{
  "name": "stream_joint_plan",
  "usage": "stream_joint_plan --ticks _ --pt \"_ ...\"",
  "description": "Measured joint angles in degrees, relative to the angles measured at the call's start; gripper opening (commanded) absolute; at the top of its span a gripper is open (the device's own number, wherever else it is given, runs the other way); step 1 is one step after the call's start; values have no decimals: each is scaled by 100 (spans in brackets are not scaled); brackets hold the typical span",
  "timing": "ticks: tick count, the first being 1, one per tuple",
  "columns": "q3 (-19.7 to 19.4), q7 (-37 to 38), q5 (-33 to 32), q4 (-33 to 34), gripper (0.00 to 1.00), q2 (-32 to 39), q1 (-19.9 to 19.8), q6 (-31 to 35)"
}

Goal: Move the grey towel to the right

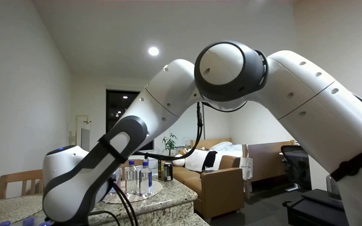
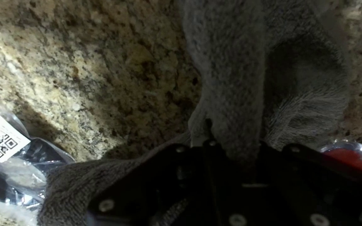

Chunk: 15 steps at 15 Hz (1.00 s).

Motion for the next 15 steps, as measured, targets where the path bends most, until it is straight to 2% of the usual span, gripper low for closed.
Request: stream_joint_plan --ticks 4,15 --pt "7 -598 0 182 11 0 26 -316" --pt "38 -2892 44 340 11 -72 -163 -337"
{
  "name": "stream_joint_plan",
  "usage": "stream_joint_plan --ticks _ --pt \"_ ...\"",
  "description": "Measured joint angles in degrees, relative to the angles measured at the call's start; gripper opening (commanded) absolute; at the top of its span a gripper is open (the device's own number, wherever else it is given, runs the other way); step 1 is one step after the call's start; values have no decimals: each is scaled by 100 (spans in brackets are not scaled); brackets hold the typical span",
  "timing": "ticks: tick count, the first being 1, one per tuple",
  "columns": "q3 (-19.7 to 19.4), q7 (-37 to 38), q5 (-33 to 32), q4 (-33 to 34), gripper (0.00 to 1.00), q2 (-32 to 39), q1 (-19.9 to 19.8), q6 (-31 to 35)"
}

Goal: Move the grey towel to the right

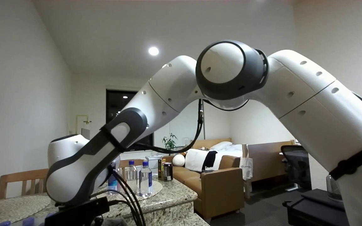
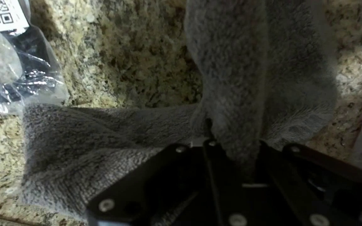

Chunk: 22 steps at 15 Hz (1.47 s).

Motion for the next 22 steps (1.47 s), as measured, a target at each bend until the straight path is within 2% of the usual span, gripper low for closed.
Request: stream_joint_plan --ticks 10,16,22 --pt "-45 -1794 474 -1 10 -108 -509 -47" --pt "-151 -2361 750 -5 10 -264 -702 -901" --pt "-181 -3139 846 -133 10 -295 -1103 -973"
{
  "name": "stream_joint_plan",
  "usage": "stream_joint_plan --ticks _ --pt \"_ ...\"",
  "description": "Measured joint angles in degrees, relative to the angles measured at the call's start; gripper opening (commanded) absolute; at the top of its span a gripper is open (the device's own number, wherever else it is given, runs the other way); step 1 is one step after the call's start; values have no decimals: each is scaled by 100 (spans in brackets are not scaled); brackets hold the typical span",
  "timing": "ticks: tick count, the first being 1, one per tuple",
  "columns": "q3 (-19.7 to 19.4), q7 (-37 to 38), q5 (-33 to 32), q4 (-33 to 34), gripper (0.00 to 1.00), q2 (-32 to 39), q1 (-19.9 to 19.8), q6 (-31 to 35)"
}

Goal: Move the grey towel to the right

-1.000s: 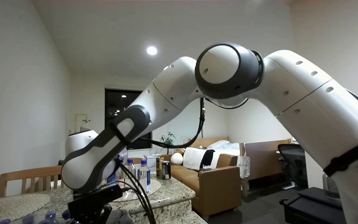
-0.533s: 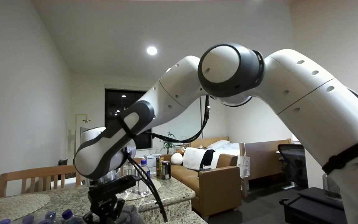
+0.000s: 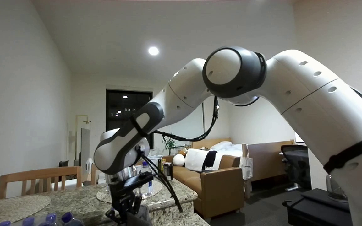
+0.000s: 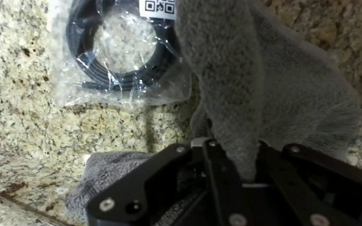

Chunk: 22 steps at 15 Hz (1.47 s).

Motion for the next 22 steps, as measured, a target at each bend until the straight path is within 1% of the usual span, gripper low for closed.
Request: stream_joint_plan --ticks 3,8,14,22 --pt "-33 -330 0 -122 10 30 -180 -2" --pt "-126 -554 0 -195 10 98 -359 -128" --pt "-235 -604 1 -203 10 108 -507 -304" --pt "-339 -723 99 -250 10 110 -845 -330"
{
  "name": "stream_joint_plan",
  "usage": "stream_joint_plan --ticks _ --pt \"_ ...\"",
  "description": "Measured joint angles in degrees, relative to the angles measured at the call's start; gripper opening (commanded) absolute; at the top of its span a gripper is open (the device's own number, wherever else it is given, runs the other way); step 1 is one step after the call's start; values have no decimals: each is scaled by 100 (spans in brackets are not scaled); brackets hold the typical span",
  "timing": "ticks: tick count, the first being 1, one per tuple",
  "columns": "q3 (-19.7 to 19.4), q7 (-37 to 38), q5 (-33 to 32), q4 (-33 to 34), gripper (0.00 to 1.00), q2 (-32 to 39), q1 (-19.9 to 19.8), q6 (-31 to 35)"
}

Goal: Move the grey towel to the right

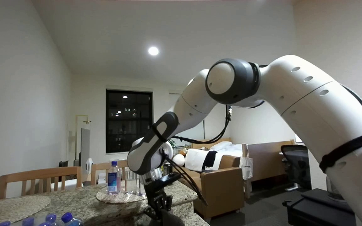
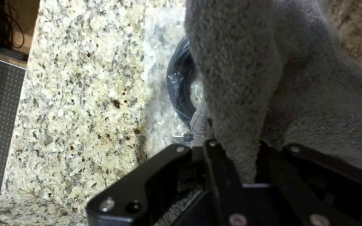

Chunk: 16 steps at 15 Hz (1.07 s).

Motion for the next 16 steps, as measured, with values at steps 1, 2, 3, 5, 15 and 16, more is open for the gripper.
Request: stream_joint_plan --ticks 1,2,3,5,15,16 --pt "-3 -44 59 0 10 -8 -42 -9" --pt "-7 -101 115 0 10 -22 -82 -25" --pt "-9 -163 147 -3 10 -40 -121 -51" --pt "-16 -261 177 -22 9 -85 -193 -125" --pt "-272 -348 68 -216 9 -235 -269 -459" --pt "-301 -370 66 -237 9 -246 -272 -476"
